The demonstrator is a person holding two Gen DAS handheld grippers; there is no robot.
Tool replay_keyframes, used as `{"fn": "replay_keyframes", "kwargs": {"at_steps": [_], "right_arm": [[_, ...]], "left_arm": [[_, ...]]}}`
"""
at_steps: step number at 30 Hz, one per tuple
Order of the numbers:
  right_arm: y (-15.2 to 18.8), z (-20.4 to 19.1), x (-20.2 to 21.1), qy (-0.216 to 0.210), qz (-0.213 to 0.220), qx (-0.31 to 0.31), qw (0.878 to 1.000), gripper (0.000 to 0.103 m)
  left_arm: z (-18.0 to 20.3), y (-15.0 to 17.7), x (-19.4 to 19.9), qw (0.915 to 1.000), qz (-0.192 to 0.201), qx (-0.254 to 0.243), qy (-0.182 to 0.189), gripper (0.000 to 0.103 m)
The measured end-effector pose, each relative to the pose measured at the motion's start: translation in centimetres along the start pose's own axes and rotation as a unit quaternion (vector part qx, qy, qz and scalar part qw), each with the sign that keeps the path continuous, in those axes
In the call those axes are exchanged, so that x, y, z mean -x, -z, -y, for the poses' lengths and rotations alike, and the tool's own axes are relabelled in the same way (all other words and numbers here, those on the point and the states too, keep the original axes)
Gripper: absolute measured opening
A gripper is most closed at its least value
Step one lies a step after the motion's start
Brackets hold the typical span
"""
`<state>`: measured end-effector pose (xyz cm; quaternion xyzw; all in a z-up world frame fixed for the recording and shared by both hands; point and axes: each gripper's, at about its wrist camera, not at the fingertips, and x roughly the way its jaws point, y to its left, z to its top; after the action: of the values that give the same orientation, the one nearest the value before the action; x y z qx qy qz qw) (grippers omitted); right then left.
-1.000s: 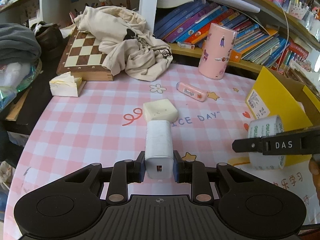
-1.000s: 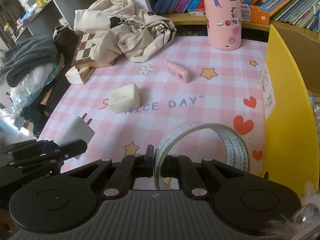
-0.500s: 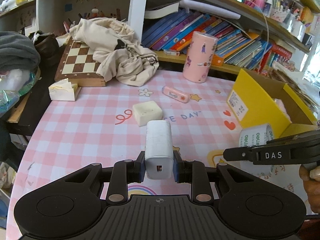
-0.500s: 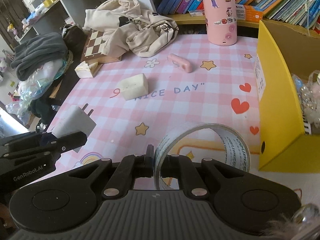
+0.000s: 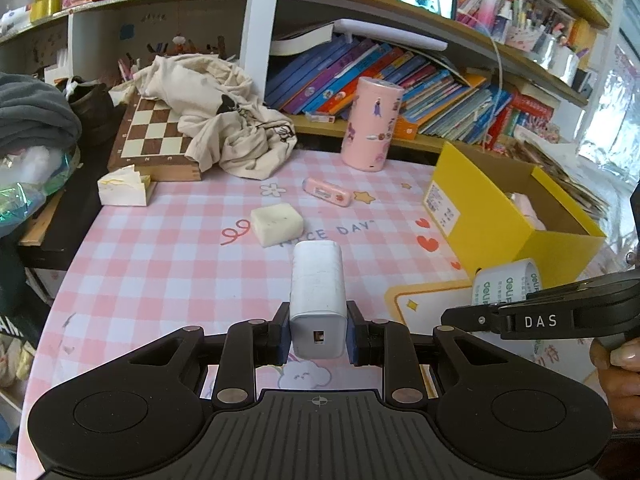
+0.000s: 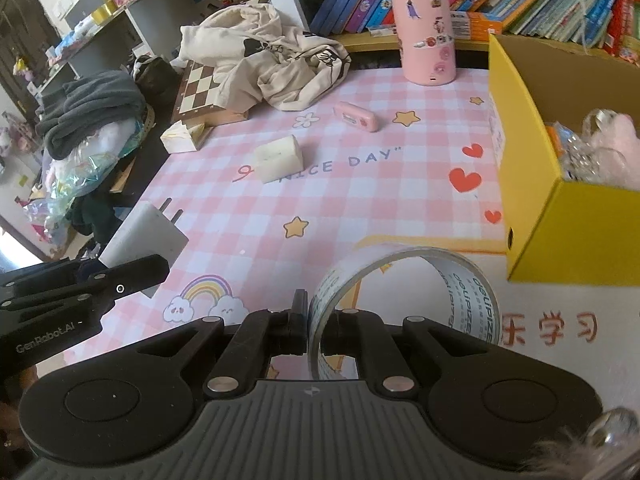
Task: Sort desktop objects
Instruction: 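Lift and carry the tape roll and white charger toward the yellow box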
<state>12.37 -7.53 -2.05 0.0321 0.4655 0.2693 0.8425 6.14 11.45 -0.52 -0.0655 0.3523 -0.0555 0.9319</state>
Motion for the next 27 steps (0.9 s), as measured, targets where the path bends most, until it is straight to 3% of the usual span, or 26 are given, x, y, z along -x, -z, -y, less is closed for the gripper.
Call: {"fn": "replay_keyframes", "kwargs": {"at_steps": [27], "right_arm": [[4.8,2.8,5.4,0.055,0.024,-0.077,0.995,0.005]], "left_arm": [[3.5,1.1,1.0,0.9956,-0.006,-0.051,0.078,0.025]]}}
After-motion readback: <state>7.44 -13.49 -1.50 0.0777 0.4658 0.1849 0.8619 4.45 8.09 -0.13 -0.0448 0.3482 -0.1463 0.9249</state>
